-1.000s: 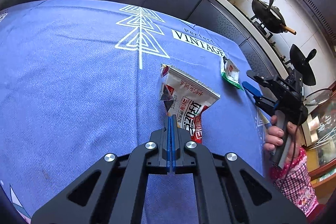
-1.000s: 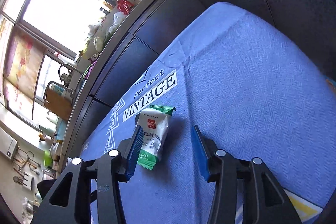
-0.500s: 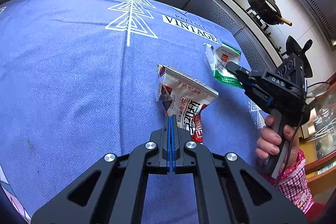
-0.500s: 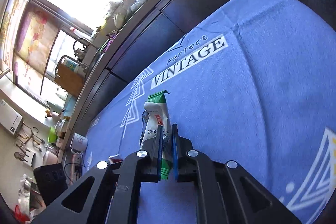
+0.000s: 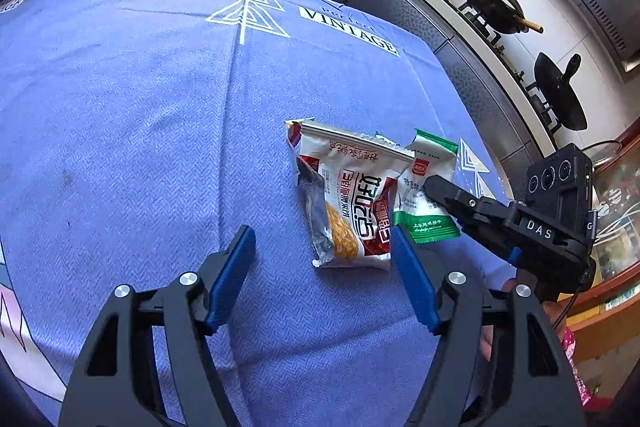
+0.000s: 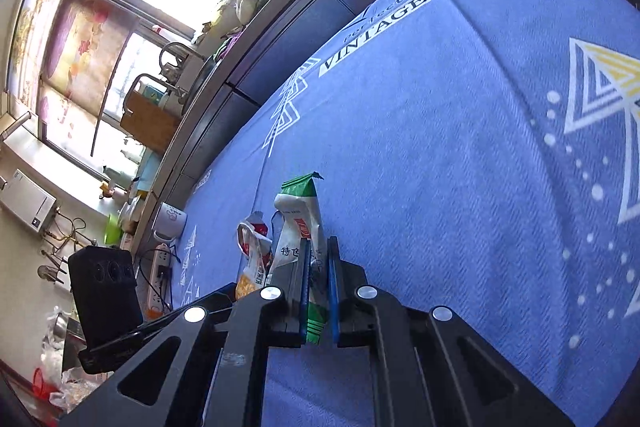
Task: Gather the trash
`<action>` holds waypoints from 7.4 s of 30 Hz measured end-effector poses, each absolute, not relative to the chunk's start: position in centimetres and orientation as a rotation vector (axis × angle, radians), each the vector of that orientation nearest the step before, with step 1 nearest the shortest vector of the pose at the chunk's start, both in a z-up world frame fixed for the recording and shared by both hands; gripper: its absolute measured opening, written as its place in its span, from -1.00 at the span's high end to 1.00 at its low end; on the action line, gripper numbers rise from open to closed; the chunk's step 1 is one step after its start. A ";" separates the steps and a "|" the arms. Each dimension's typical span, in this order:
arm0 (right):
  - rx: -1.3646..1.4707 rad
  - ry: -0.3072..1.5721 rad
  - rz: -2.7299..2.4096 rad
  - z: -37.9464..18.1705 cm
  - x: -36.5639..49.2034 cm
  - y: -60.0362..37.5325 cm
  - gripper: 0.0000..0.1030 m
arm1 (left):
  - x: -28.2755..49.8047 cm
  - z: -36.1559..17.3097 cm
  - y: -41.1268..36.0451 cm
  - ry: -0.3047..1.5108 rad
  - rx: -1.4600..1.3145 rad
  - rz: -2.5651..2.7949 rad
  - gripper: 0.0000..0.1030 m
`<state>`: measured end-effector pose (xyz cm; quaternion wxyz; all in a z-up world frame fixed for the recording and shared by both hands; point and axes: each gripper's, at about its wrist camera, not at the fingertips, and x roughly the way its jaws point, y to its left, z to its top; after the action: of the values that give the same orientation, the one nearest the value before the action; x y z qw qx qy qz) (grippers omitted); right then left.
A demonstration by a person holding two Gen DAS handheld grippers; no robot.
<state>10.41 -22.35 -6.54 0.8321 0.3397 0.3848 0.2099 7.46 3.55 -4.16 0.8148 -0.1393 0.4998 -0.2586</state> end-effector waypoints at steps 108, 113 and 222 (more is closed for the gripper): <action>0.883 0.364 -0.263 -3.9 -10.2 -44.6 -0.21 | 2.6 2.9 -28.9 0.839 0.332 -0.716 -0.14; 0.849 0.380 -0.268 -3.0 -12.2 -41.8 -0.27 | 0.0 3.0 -25.0 0.781 0.312 -0.688 -0.47; 0.693 0.555 -0.265 -2.1 -9.4 -33.6 -0.60 | -2.0 0.0 -14.5 0.851 0.294 -0.465 -0.88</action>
<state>-9.35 -33.58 -2.05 0.8945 0.3345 0.2676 -0.1280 -2.05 -14.52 -0.03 0.8743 0.1410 0.4076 -0.2228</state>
